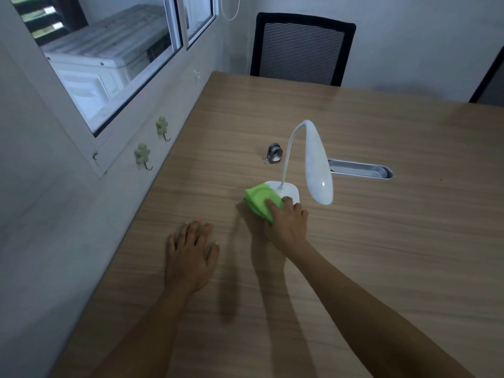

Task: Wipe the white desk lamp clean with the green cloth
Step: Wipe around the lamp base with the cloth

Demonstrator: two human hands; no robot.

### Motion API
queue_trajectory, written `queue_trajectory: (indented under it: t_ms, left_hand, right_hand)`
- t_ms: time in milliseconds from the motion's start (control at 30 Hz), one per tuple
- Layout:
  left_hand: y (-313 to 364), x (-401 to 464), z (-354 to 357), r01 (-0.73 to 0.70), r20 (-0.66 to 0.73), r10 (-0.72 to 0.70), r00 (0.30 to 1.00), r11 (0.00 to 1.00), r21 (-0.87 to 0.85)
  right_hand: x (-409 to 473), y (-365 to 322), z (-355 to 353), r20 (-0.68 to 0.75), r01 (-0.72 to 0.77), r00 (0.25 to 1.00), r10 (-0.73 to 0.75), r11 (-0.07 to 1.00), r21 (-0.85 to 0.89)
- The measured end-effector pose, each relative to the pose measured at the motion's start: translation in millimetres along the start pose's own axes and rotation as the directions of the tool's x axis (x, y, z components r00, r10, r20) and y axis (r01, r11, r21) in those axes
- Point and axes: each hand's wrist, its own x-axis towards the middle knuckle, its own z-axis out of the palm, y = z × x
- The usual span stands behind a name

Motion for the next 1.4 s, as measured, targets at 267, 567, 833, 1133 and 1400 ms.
queue_trajectory:
  t_ms: [267,567,833,1133,1400]
  left_hand:
    - [1.4,-0.4,-2.3,-0.001,-0.003,0.001,1.000,1.000,-0.001]
    - [0.2,0.0,-0.2,0.001,-0.001,-0.001,1.000,1.000,0.006]
    - [0.5,-0.7,-0.4,0.008,0.005,-0.008,1.000,1.000,0.010]
    - [0.0,0.5,0.0,0.000,0.008,0.000,1.000,1.000,0.023]
    - [0.7,-1.2,-2.5,-0.010,0.013,0.010,1.000,1.000,0.028]
  right_hand:
    - [10.2,-21.2,3.2,-0.149,-0.078,0.984,0.093,0.992,0.103]
    - [7.0,-38.4,17.8,-0.100,0.050,0.994,-0.044,0.997,0.061]
    - [0.8,-26.0,8.1,-0.003,-0.030,1.000,0.030,0.995,0.097]
    - [-38.8,18.4,12.0,-0.342,-0.247,0.855,0.390,0.886,0.393]
    - [-29.7,35.8,18.0,-0.062,-0.417,0.891,0.449,0.865,0.280]
